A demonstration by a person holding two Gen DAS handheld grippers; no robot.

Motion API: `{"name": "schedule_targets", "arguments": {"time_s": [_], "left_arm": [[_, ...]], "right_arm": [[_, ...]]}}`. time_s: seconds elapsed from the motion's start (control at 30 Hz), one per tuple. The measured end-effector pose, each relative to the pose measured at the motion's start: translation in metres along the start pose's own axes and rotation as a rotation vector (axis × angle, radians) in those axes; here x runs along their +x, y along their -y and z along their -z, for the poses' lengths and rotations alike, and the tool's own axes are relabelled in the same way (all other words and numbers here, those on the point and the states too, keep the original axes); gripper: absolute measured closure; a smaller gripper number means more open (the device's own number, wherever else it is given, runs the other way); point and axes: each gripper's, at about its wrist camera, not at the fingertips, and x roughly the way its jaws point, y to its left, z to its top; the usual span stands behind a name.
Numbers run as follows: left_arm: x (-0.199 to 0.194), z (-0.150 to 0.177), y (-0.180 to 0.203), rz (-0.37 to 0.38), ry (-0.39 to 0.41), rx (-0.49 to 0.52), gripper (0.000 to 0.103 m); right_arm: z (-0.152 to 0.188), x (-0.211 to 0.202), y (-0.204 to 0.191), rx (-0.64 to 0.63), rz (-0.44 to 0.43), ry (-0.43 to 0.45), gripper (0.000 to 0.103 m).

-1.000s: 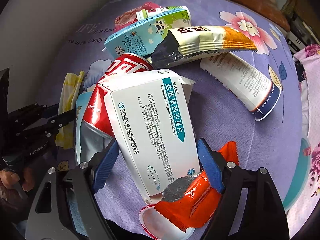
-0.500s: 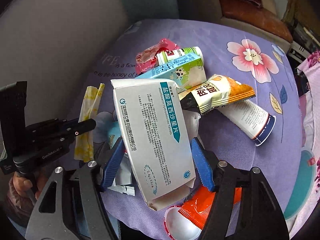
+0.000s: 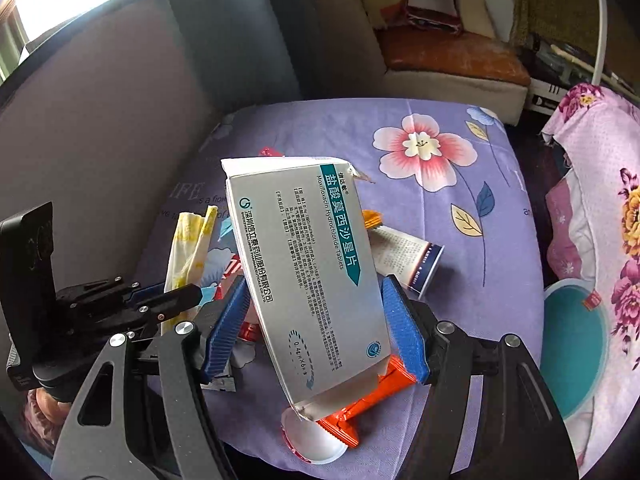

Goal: Collect trash
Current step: 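Carry the box and wrapper over the teal wastebasket and open both grippers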

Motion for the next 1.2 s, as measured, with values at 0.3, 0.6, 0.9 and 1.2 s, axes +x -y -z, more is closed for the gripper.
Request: {"name": "schedule_targets", "arguments": {"time_s": [0.3,0.6,0.9,1.2], "left_arm": [[0.040,-0.013,0.093,0.057,-0.055,0.169,0.086],[0.110,-0.011,0.195,0.099,-0.165,0.336,0.086],[0.170,-0.009,0.267,0.105,-0.248,0.427,0.086],[0.209,-0.008,0.310,0.106,-0.290,0.484,0.086]], "right_arm": [[0.043,-0.028,0.109,0.223,0.089,0.039,0.038],[0.098,-0.062,0.219,0.450,0.168,0.110,0.038],[0.141,-0.062,0.293,0.584,0.219,0.099,0.038],[0.158,-0.053,0.333,0.649,0.225,0.074,0.038]]}}
